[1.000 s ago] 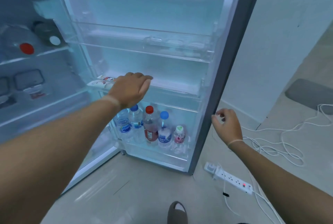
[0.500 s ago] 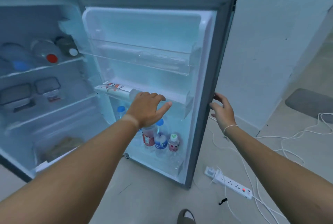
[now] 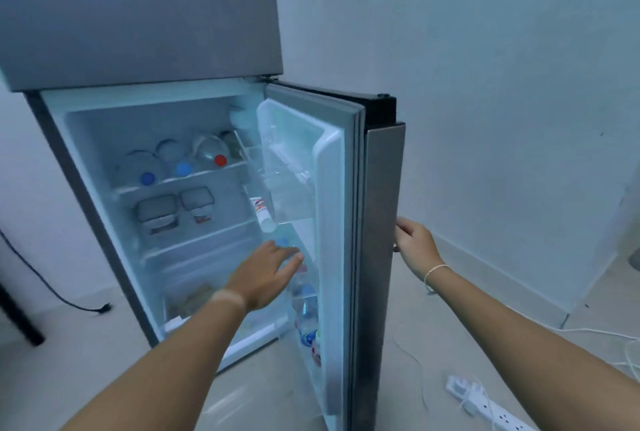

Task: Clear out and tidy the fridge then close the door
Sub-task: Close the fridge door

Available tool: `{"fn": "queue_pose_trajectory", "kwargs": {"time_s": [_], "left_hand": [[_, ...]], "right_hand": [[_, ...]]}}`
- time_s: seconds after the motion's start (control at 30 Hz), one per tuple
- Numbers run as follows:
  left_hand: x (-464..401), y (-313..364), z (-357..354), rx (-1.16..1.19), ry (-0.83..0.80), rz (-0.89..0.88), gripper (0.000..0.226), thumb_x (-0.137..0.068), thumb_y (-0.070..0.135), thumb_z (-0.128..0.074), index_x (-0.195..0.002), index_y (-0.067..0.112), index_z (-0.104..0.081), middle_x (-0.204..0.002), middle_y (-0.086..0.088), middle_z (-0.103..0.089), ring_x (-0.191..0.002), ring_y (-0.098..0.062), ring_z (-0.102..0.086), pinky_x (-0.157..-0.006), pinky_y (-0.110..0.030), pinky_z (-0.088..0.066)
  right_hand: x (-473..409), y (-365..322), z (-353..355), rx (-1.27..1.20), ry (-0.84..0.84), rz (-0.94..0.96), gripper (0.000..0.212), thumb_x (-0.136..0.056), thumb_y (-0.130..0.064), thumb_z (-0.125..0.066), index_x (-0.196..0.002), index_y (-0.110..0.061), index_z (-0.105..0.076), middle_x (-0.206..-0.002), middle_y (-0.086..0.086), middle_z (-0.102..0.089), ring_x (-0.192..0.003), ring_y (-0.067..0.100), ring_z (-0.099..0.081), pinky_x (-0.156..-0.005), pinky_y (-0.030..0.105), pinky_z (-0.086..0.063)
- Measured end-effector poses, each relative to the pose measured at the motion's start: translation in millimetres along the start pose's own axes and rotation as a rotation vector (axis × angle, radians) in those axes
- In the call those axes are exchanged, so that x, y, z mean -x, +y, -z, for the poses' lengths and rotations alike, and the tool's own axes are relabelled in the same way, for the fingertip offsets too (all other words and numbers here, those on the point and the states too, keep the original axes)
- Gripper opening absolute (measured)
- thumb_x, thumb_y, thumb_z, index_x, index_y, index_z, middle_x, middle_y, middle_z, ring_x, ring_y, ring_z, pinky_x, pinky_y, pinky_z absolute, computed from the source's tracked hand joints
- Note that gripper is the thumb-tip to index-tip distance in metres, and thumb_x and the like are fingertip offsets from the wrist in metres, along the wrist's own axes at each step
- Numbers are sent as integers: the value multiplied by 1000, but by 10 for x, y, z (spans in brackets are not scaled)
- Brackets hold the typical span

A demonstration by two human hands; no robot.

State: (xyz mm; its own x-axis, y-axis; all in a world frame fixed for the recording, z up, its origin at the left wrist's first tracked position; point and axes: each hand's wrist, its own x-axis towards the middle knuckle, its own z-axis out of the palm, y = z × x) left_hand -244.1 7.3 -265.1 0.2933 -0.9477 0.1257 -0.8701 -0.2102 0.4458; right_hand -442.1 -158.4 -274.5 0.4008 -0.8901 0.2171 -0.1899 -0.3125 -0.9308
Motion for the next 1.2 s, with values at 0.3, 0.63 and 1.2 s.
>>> {"fn": "queue_pose_trajectory", "kwargs": {"time_s": [0.3, 0.63, 1.2], "left_hand": [[680, -509, 995, 522, 429, 344, 33, -95, 24, -32, -117, 21, -56, -118, -2, -58, -113, -25, -51, -102, -39, -39], [599, -695, 1889, 888, 591, 445, 54, -92, 54, -28, -125, 19, -54, -133, -7, -56, -119, -26, -54, -108, -44, -40], [-279, -1770, 2311, 968, 1106, 575, 66, -87, 57, -19, -134, 20, -49, -141, -1, -51, -133, -20, -43, -118, -41, -27]], "right_hand": [[40, -1023, -924, 119, -104, 329, 51, -87, -25, -60, -135, -24, -44, -123, -8, -48, -105, 16, -50, -92, 29, -43], [-360, -2008, -1910, 261, -255, 613, 65, -86, -24, -57, -145, -27, -30, -153, -6, -32, -141, 15, -29, -109, 24, -25], [-1382, -2282, -3003, 454, -158, 857, 55, -75, -47, -67, -124, -27, -52, -123, 0, -49, -117, 21, -43, -115, 41, -22]]}}
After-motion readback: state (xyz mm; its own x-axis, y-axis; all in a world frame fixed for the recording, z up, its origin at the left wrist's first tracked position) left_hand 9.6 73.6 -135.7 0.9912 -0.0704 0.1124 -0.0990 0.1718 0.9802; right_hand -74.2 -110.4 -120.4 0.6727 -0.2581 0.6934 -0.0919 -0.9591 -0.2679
